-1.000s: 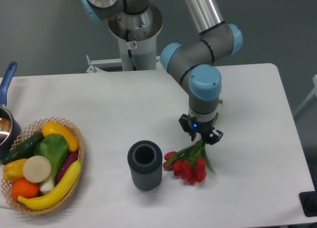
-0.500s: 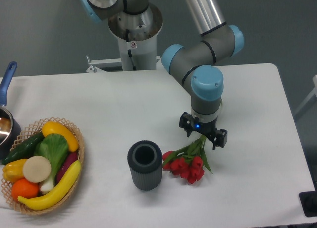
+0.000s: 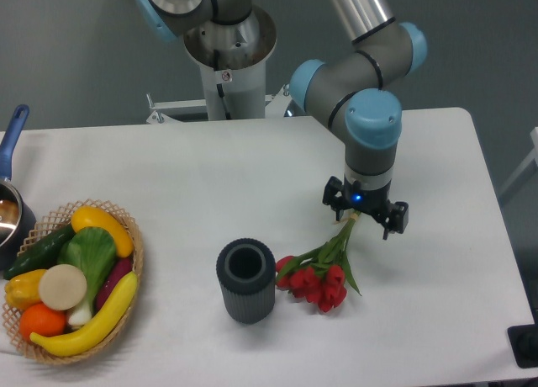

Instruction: Place the flowers on the table

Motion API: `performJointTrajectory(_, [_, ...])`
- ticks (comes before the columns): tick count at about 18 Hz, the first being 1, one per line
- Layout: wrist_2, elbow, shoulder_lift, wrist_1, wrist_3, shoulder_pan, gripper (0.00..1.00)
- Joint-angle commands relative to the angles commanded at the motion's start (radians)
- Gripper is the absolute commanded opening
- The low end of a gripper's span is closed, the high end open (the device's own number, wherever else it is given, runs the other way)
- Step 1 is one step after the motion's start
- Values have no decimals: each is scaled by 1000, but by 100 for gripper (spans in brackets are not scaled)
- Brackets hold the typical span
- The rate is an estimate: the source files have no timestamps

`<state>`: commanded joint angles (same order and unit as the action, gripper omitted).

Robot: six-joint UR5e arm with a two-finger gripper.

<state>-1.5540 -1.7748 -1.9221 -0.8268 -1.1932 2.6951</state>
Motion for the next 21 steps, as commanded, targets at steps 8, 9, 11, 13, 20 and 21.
performJointTrajectory(8, [22, -34, 35, -21, -244, 75, 100])
performJointTrajectory(9, [22, -37, 46, -32, -276, 86, 100])
performJointTrajectory(11, [20, -35, 58, -60, -292, 95, 100])
performJointTrajectory(13, [20, -35, 66, -66, -292, 91, 100])
performJointTrajectory(20, [17, -40, 80, -64, -292, 81, 100])
performJointTrajectory(21, [20, -40, 80, -63, -292, 81, 100])
